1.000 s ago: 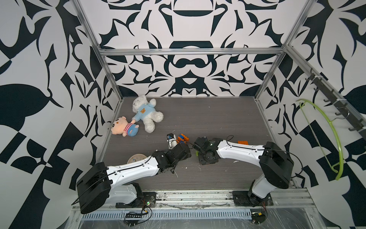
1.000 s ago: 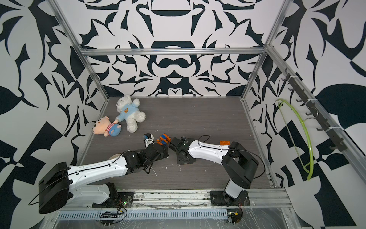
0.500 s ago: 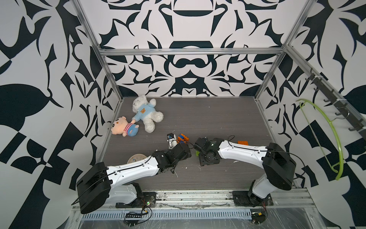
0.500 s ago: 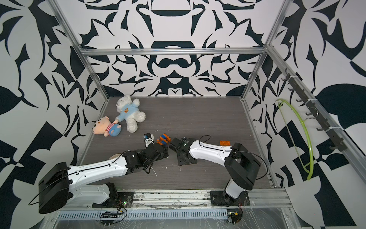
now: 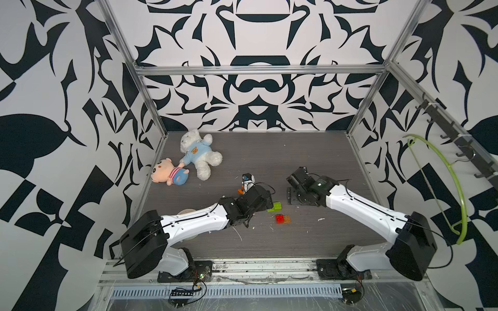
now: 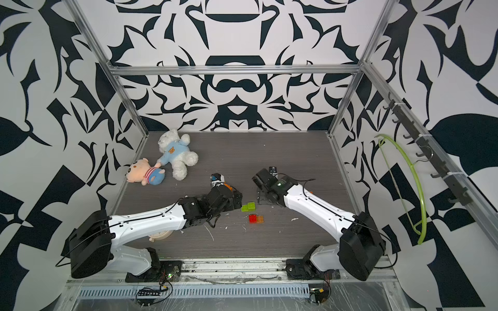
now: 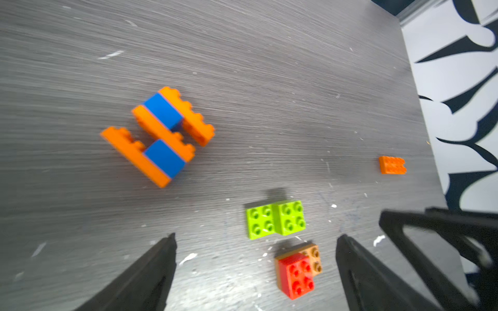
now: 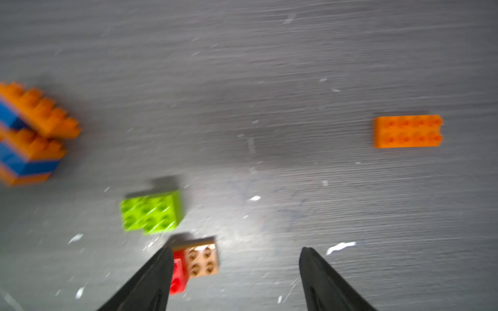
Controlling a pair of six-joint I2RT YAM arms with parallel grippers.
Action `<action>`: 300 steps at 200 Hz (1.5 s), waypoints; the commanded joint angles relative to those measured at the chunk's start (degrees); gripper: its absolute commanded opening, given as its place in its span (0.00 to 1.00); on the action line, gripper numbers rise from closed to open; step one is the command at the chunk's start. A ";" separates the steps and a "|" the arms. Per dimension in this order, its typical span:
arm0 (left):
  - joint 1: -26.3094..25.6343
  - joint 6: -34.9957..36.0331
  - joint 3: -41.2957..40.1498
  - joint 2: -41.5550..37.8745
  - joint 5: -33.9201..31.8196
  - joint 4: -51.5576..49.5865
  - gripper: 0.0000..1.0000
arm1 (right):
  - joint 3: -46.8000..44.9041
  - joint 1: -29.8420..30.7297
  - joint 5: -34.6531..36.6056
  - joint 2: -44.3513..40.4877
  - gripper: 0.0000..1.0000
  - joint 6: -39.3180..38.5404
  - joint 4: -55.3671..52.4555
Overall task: Assemble the number 5 with lego
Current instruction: Assemble the lego brick with the lego brick, then move the lego brick at the center of the board.
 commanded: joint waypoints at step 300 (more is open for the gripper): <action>-4.89 12.95 34.60 31.93 23.60 -2.41 0.99 | 3.56 -49.59 -27.05 22.29 0.80 -17.93 15.88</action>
